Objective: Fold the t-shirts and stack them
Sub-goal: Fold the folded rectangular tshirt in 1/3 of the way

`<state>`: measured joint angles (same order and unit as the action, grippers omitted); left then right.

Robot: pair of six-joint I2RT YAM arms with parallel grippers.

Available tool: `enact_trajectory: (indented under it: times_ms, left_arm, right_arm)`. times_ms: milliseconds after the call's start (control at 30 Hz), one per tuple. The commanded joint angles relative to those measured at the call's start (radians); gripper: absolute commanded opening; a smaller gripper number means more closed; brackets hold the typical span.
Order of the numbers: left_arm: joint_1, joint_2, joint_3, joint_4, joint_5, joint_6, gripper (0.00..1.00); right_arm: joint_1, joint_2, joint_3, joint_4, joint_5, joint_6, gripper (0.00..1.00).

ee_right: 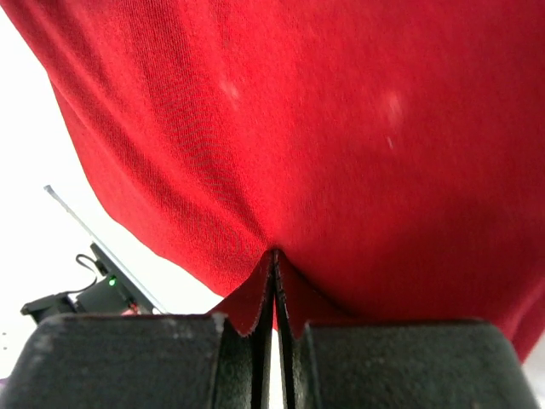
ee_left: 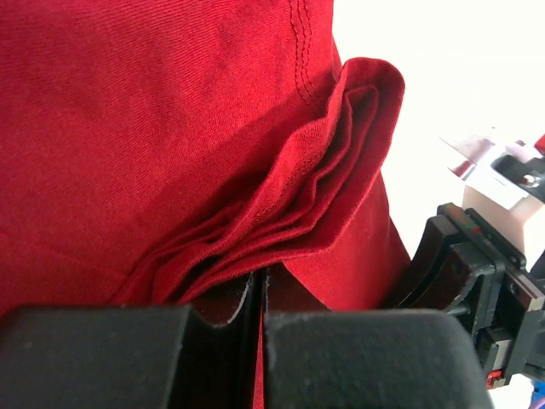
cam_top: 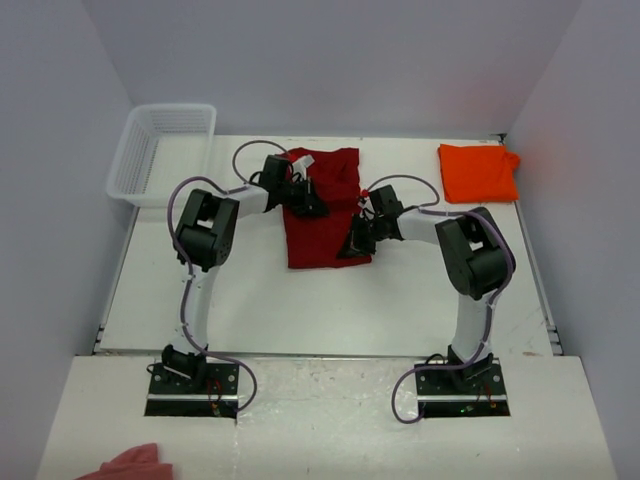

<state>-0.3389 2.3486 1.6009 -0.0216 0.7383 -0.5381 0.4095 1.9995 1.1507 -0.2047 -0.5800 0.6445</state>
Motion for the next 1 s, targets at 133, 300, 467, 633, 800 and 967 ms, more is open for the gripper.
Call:
enact_trajectory:
  times_ms: [133,300,467,633,800,967]
  left_arm:
    - [0.021,-0.069,-0.165,0.003,-0.062,0.027,0.00]
    - [-0.017,-0.153,-0.308,0.072,-0.097,0.024,0.00]
    - [-0.074,-0.230,-0.439,0.098,-0.132,0.012,0.00]
    - [-0.121,-0.340,-0.548,0.107,-0.184,0.015,0.00]
    - [-0.134,-0.411,-0.564,0.097,-0.198,0.020,0.00]
    - [-0.135,-0.437,-0.497,0.029,-0.229,0.044,0.00]
  right_arm:
    - [0.093,-0.071,-0.190,0.011,0.163,0.047,0.00]
    - [0.150,-0.102,-0.305,0.089,0.164,0.101,0.00]
    - [0.244,-0.217,-0.414,0.108,0.253,0.138,0.00]
    - [0.282,-0.350,-0.520,0.119,0.315,0.172,0.00]
    - [0.295,-0.481,-0.562,0.101,0.381,0.081,0.00]
    - [0.304,-0.573,-0.517,0.028,0.397,-0.022,0.04]
